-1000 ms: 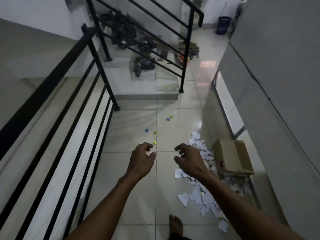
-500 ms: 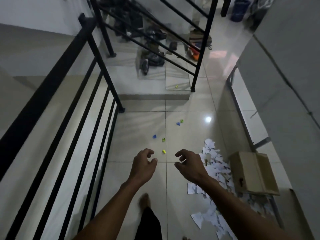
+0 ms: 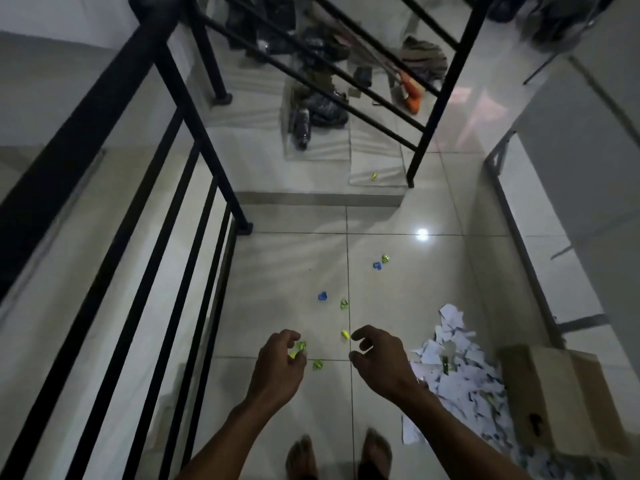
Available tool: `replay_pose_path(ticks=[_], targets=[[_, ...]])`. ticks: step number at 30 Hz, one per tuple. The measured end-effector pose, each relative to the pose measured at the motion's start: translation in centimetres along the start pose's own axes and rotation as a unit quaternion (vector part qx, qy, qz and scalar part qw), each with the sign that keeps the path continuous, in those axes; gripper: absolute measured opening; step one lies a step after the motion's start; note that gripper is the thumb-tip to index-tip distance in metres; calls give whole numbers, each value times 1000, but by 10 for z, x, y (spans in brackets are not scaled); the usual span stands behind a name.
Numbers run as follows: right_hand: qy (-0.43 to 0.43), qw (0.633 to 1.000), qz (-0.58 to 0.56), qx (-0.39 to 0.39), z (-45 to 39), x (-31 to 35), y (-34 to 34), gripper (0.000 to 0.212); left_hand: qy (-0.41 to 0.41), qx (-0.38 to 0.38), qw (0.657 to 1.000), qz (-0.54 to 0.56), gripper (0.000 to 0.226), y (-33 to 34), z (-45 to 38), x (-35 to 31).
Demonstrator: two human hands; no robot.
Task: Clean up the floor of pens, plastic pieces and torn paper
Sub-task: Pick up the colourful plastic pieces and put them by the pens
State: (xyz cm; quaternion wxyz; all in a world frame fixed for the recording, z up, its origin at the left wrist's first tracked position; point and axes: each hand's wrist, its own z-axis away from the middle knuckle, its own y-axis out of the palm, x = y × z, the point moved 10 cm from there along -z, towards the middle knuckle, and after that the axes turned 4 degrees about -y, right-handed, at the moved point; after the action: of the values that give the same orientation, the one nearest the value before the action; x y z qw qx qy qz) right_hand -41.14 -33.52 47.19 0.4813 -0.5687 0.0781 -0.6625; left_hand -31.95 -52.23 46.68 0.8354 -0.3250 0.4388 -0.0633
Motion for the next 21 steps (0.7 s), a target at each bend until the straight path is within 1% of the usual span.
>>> replay_pose_path(ticks=[5, 9, 14, 17, 21], targets=[[-13, 999, 20, 29, -67, -44, 54, 27, -36, -15, 999, 2, 26, 40, -59, 75], [-16, 998, 28, 52, -110, -99, 115, 25, -64, -9, 998, 2, 25, 93, -100, 148], [2, 996, 37, 85, -158, -178, 204, 25, -86, 8, 996, -31, 25, 160, -160, 243], [2, 993, 53, 101, -188, -225, 263, 28, -84, 42, 992, -83, 28, 199, -201, 304], [-4, 989, 72, 131, -225, -286, 342, 33, -52, 103, 979, -171, 38, 251, -255, 375]])
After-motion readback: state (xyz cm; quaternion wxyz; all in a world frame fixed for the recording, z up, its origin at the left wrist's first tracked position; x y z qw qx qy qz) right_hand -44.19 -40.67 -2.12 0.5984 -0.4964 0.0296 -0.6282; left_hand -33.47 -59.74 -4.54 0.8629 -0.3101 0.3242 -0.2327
